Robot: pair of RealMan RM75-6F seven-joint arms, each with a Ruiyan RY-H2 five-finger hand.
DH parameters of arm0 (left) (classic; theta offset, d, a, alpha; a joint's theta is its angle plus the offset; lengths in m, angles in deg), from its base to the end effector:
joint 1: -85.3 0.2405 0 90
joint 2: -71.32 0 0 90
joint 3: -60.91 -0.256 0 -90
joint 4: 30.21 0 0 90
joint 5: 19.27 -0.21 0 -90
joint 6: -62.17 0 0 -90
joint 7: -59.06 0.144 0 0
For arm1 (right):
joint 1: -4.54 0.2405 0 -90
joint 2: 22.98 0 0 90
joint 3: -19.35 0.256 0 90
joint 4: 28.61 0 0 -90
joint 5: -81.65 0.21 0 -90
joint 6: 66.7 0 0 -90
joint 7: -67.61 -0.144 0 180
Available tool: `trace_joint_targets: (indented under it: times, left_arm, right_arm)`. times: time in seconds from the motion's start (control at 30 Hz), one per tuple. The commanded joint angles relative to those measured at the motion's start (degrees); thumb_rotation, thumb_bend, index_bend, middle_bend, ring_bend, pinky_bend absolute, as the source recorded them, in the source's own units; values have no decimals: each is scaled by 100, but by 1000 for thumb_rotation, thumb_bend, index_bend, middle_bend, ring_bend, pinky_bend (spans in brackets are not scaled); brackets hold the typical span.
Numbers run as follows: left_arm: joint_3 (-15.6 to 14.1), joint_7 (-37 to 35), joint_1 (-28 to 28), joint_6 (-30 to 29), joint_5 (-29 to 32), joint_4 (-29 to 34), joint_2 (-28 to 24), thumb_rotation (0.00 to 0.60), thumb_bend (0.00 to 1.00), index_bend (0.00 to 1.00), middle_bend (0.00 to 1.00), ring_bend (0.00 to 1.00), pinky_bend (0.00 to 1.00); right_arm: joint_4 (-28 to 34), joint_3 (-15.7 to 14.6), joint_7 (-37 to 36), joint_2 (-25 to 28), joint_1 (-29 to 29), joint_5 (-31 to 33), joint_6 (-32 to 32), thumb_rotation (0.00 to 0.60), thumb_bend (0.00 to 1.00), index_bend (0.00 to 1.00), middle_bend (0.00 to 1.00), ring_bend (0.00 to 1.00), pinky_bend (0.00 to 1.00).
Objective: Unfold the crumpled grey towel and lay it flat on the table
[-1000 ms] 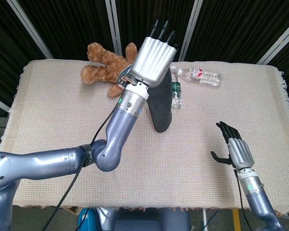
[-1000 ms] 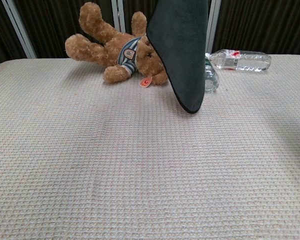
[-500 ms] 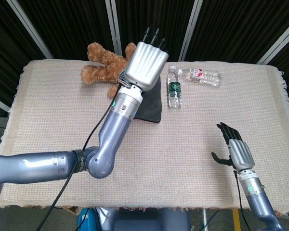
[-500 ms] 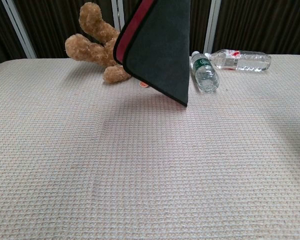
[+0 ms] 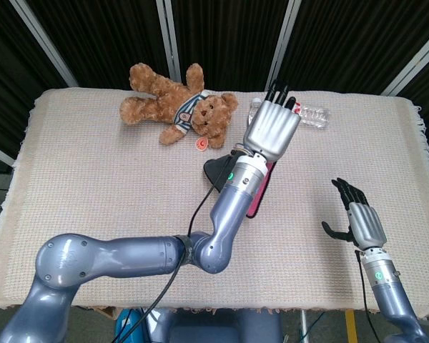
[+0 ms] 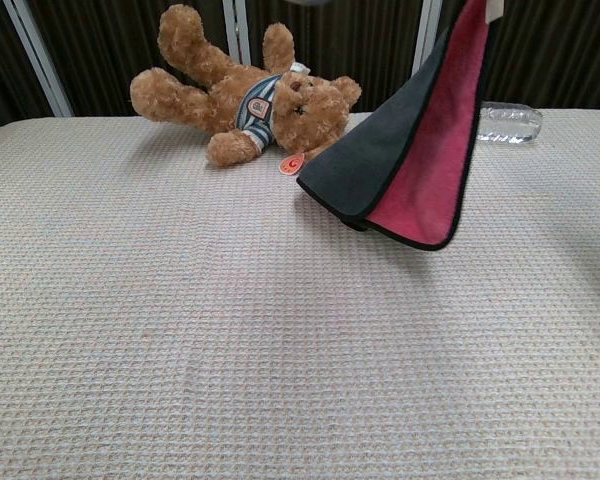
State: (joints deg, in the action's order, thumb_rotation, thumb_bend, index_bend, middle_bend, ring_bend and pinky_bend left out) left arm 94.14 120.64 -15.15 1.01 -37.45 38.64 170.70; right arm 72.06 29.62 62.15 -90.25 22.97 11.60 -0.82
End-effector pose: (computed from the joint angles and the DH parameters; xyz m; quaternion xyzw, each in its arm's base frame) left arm 0.2287 0.4014 0.0060 -0.7297 -0.1812 -0.4467 0.4849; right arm -0.2554 -0.2645 0.1102 0.5533 -0.5359 0.4350 0.4663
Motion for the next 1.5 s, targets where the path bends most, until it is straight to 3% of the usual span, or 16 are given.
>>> trace_joint_targets:
  times: [0.03,0.43,0.77,0.97,1.3,1.5]
  left_arm:
    - [37,-253,-163,41,-83,-286,255,600,490,591,223,0,32]
    - [243,-754,-150,-78,-222,-617,454,600,489,589,223,0,32]
    - [258,-891,-149,-87,-360,-641,520,600,490,592,224,0,32]
    - [254,-929,-83,-127,-432,-533,457,600,490,592,222,0,32]
    - [207,-958,11,-154,-485,-394,425,600,490,591,221,0,32]
    - [165,-966,82,-170,-509,-331,399,600,490,592,220,0,32]
  right_arm:
    - [78,-14,-58,12,15,16,-66,600,310,0,0,0,0]
    - [471,-45,-112,-57,142,146,-320,600,310,81,0,0,0]
    - [639,181,475,-511,435,921,-327,600,310,277,0,0,0]
    - [750,410,716,-768,675,1670,-395,600,310,304,0,0,0]
    - [585,548,1243,-1245,1014,2510,-294,600,310,331,0,0,0]
    - [483,611,1323,-1453,1154,2743,-301,600,310,393,0,0,0]
